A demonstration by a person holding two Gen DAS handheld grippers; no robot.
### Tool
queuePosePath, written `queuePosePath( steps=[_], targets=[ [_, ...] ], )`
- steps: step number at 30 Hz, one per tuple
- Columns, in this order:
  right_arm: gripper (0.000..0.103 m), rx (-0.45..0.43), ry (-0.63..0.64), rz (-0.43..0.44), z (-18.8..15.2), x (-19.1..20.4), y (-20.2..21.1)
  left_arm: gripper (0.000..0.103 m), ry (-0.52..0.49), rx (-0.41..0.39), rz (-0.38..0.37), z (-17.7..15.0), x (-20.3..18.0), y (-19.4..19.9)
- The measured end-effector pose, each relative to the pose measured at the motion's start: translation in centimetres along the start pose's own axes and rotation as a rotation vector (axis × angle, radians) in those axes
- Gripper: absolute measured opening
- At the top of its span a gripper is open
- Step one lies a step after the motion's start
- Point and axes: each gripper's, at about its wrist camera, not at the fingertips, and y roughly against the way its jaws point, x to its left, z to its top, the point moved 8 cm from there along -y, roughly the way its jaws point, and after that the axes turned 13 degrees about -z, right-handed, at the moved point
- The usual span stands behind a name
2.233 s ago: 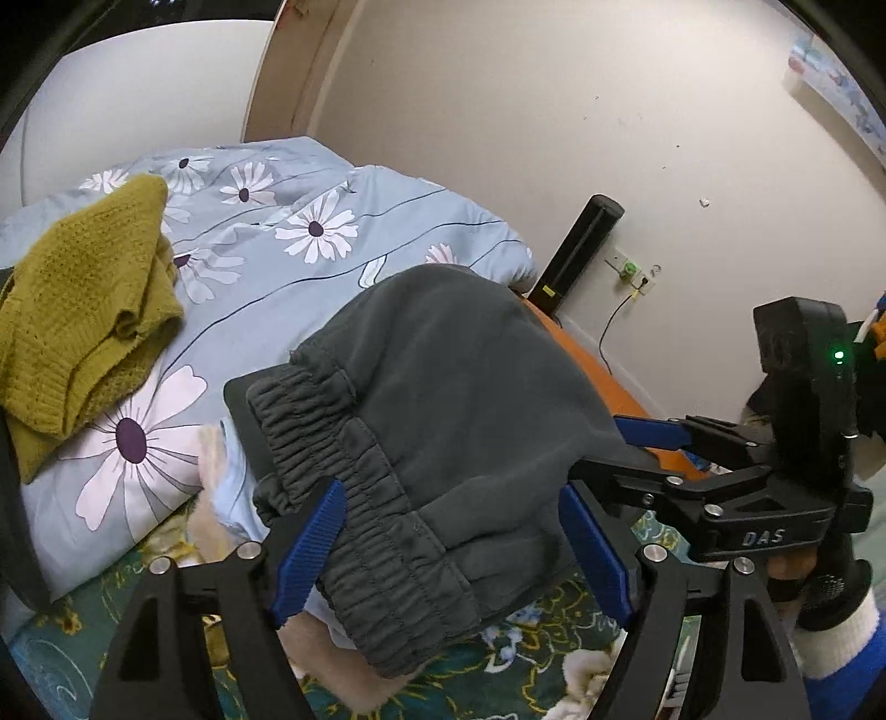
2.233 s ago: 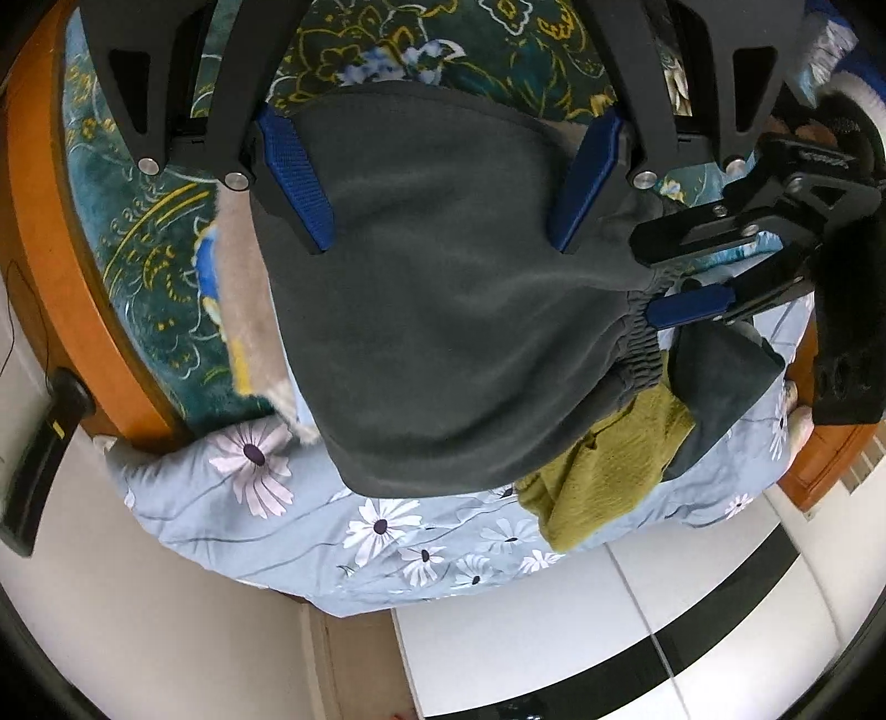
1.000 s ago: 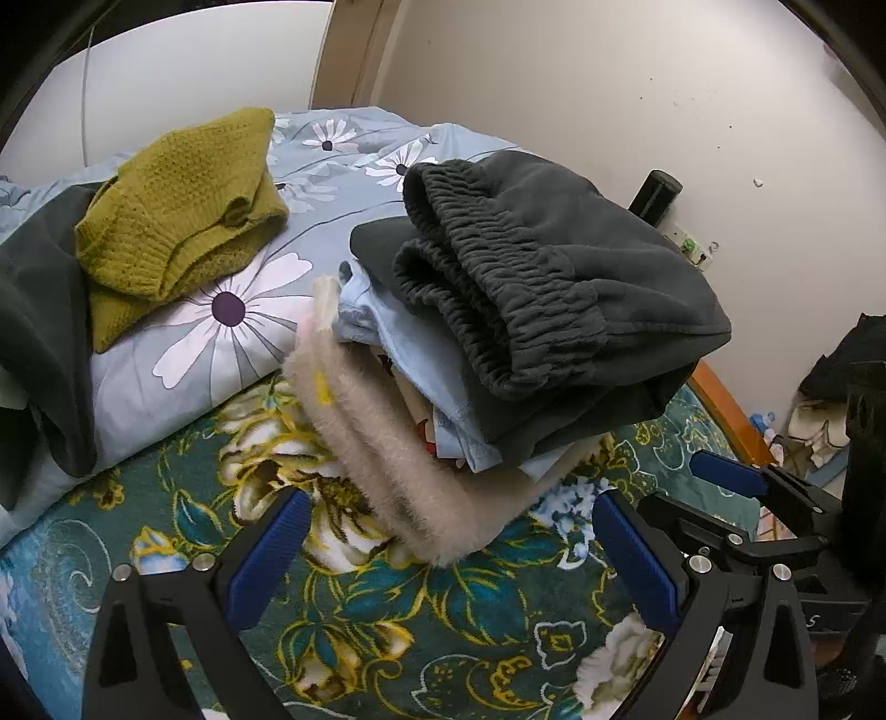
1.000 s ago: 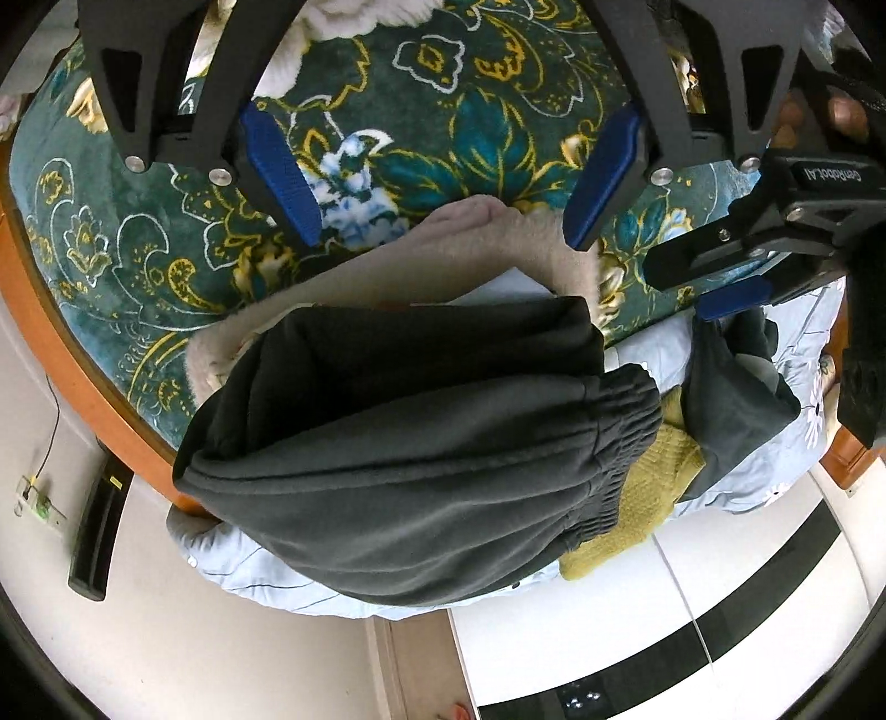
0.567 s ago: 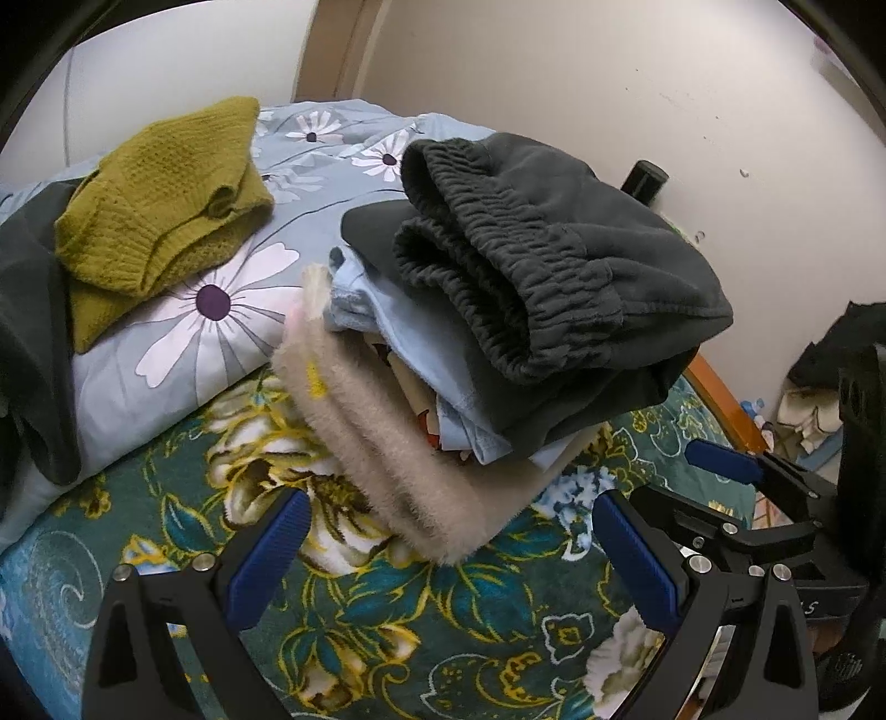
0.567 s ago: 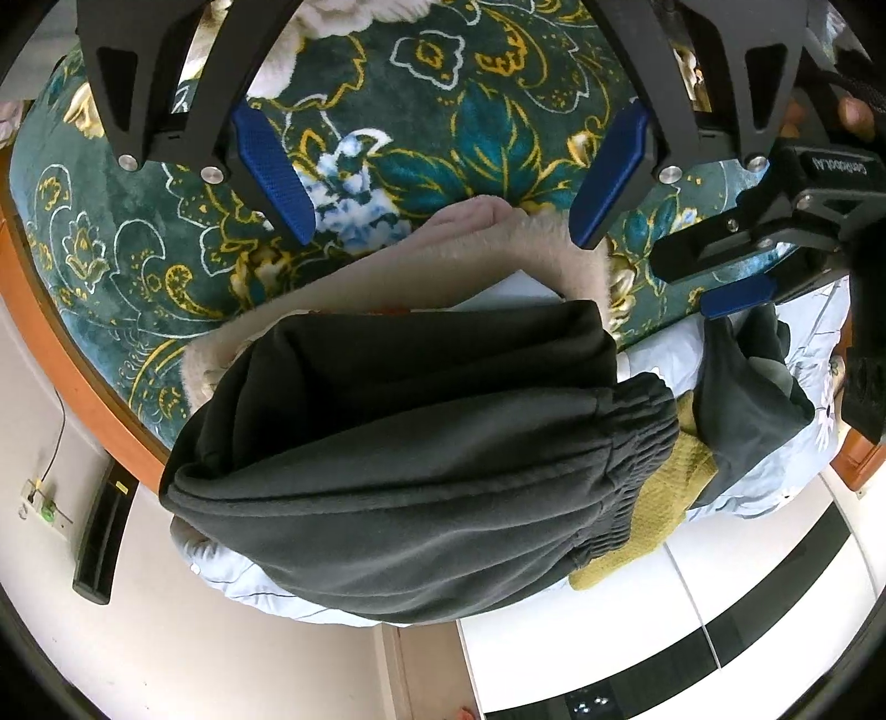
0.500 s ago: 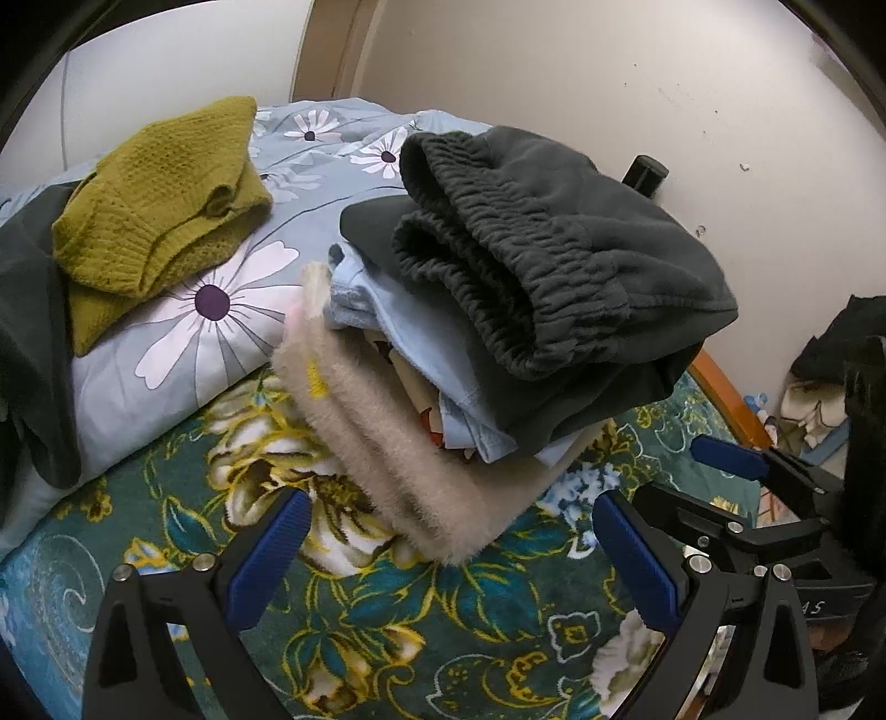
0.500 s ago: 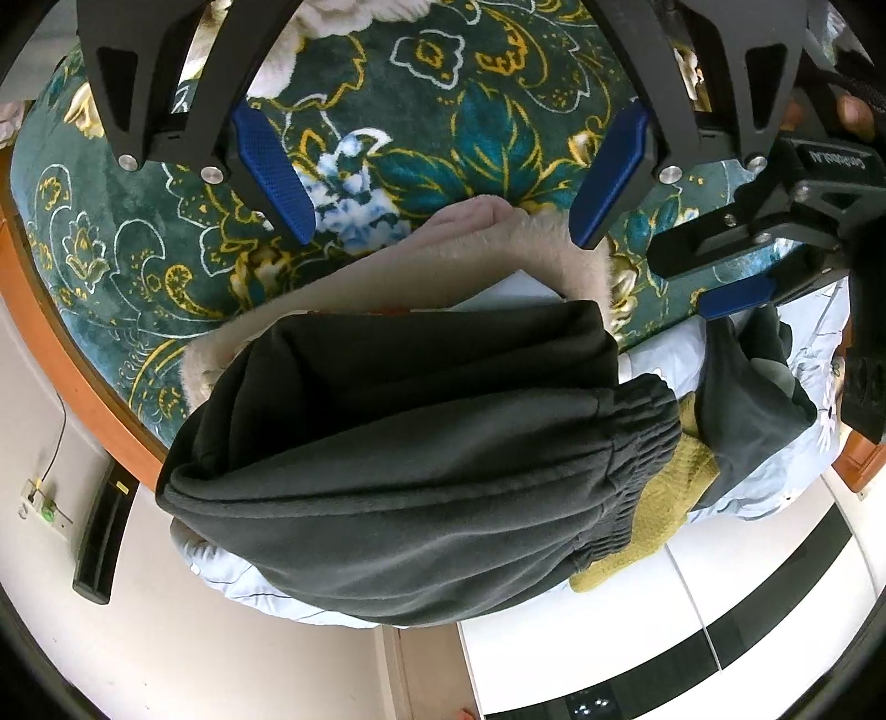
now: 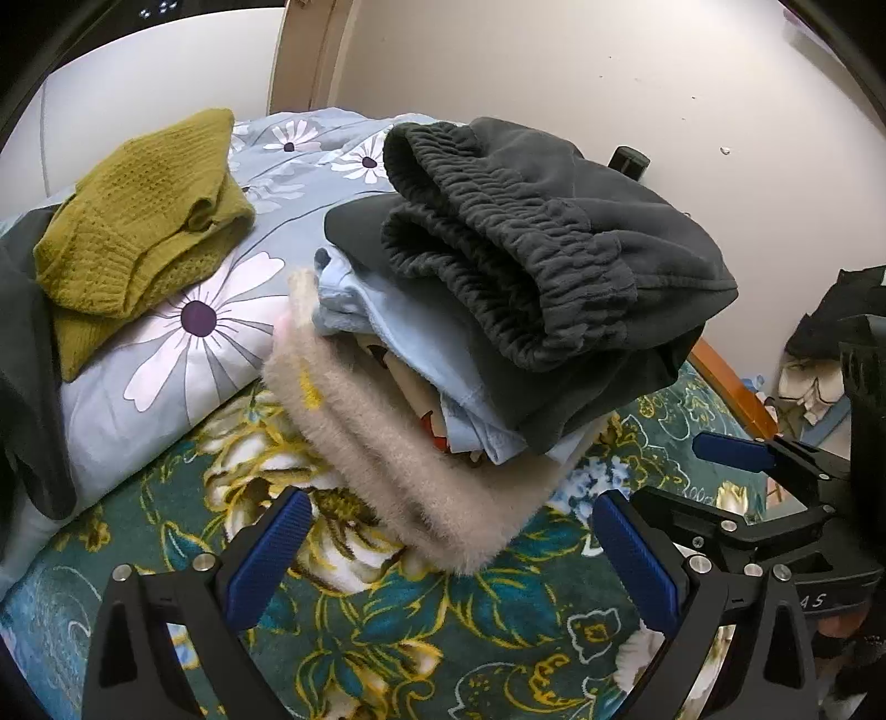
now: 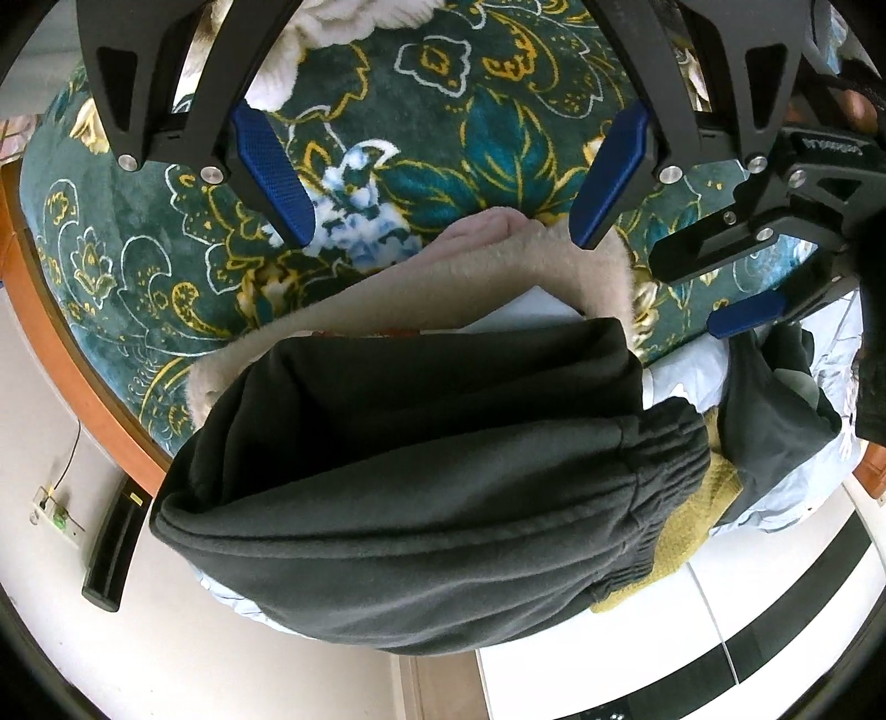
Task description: Fold clothes
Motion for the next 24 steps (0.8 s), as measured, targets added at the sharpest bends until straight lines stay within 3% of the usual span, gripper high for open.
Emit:
queuePosePath(
  steps=[6,17,24],
  targets=[
    [0.094,0.004,0.006,-0.011,0.3,-0.1,-0.3,0.103,0.016,0.004,-0.031,0.3,0.0,-0.2],
    [0.094,0.021,0.011,-0.021,0.6,0.0,-1.4,0.103,-0.021,0.002,0.004,0.7,0.2,-0.1],
    [0.094,0.030,0.013,-0.026,0.4,-0.1,-1.9,0.103,-0.041,-0.054,0.087,0.8,0.5,0.4]
  ],
)
